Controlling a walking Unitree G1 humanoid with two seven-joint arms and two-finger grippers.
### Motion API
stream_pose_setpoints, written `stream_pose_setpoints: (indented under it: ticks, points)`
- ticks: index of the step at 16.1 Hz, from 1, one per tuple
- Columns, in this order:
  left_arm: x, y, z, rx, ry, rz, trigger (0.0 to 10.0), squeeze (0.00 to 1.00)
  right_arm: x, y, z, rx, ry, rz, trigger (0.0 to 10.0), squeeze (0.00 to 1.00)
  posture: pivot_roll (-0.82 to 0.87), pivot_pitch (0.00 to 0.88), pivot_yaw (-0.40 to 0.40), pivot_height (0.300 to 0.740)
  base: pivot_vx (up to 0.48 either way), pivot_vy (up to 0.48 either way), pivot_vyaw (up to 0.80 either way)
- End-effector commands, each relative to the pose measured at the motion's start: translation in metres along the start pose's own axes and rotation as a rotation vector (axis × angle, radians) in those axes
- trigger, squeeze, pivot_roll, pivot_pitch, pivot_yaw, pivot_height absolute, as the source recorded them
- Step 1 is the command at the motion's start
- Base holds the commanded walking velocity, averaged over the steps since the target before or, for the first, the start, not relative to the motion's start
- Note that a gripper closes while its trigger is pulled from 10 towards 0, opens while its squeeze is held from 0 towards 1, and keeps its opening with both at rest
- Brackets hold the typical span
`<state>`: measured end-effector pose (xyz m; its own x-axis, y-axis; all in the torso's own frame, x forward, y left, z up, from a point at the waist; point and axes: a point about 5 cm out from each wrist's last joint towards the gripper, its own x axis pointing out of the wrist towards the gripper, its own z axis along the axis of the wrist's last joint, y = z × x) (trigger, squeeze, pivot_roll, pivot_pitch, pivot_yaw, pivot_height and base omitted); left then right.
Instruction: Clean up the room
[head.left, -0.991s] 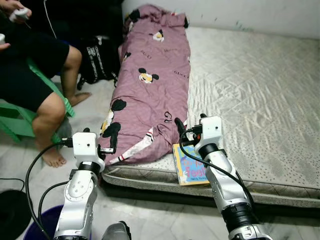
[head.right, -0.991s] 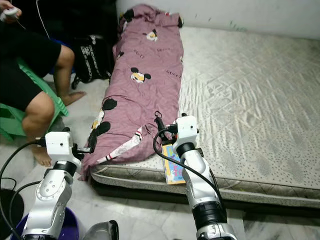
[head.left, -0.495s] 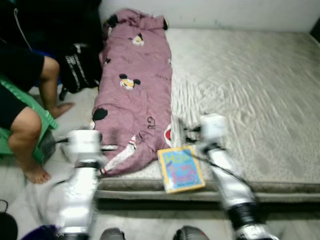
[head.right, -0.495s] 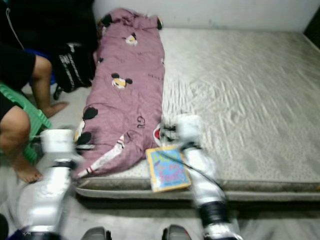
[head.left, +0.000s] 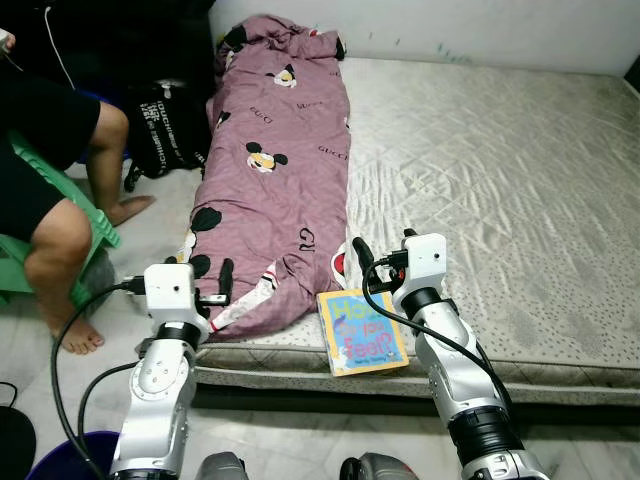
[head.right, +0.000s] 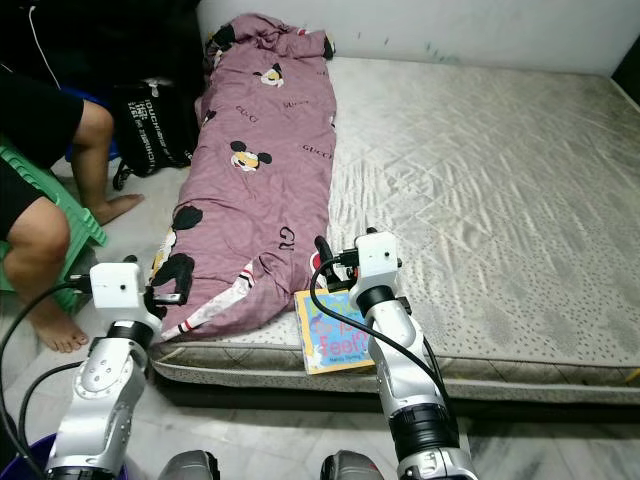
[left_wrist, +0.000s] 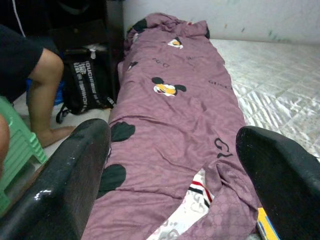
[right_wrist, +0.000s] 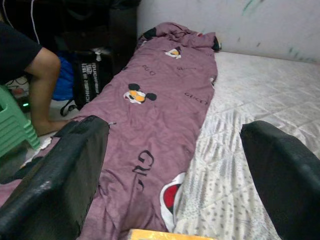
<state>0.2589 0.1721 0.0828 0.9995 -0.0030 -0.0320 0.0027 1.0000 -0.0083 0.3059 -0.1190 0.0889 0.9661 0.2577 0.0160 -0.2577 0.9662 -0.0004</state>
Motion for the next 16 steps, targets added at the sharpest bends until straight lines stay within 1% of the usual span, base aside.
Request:
stream_pose_setpoints:
  ticks: [1,16]
  points:
    - [-0.0009,-0.0027,-0.0017,-0.009,0.012,-0.01,10.0,0.0,0.0004,-0.0049,0.003,-0.008,-0.004,-0.017,10.0,0.0,0.06,0.121,-0.045,0.74,0.0,-0.337,0.0]
    - [-0.0012,-0.0058,-0.0023,-0.015,0.018,-0.022,10.0,0.0,-0.0001,-0.0052,0.003,-0.013,0.001,-0.015,10.0,0.0,0.06,0.125,-0.046,0.74,0.0,-0.326,0.0]
